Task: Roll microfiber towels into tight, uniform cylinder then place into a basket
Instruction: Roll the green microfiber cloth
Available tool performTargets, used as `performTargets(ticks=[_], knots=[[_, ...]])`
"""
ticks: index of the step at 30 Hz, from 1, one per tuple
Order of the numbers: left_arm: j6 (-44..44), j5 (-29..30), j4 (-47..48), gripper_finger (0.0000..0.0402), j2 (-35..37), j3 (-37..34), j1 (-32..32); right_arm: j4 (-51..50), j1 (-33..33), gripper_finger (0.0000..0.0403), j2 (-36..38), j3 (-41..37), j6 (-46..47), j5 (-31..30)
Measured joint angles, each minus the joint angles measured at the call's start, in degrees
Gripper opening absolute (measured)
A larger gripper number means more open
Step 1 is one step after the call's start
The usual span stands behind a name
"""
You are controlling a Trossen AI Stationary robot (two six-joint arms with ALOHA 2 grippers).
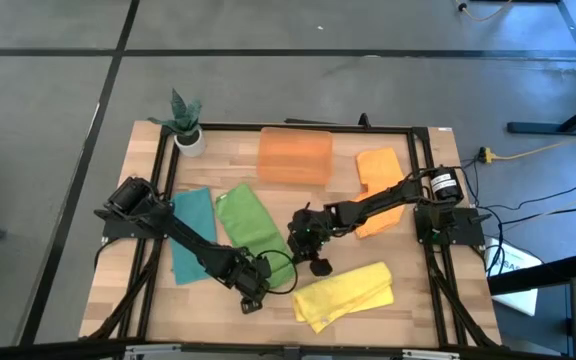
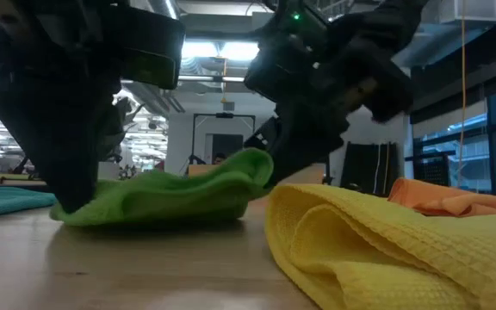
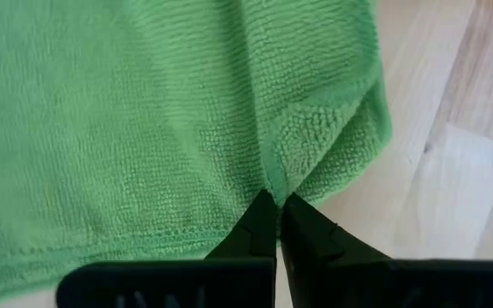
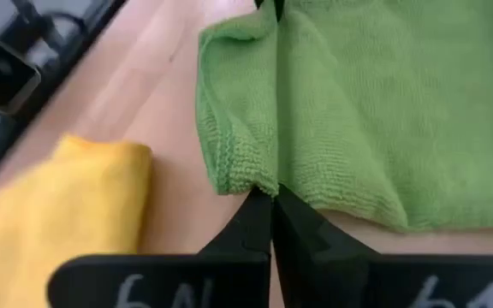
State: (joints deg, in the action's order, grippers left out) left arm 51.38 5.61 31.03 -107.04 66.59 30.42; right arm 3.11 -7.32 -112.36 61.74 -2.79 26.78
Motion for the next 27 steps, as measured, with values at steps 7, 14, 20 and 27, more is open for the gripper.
performTargets(ticks=[7,14,20,27], knots=[[2.3,-0.2,0.4,0.0,0.0,0.0,0.0,-2.0,0.9,0.0002,0.0,1.3,8.4,0.0],[-1.6,1.3,1.0,0.0,0.1,0.0,0.4,-1.8,1.7,0.0002,0.0,1.3,8.2,-0.2],[0.5,2.2,1.0,0.0007,0.1,0.0,0.3,-1.9,1.7,0.0002,0.0,1.3,7.1,-0.2],[0.6,2.0,1.1,0.0049,0.1,0.0,0.4,-2.0,1.7,0.0002,0.0,1.3,7.1,-1.0]])
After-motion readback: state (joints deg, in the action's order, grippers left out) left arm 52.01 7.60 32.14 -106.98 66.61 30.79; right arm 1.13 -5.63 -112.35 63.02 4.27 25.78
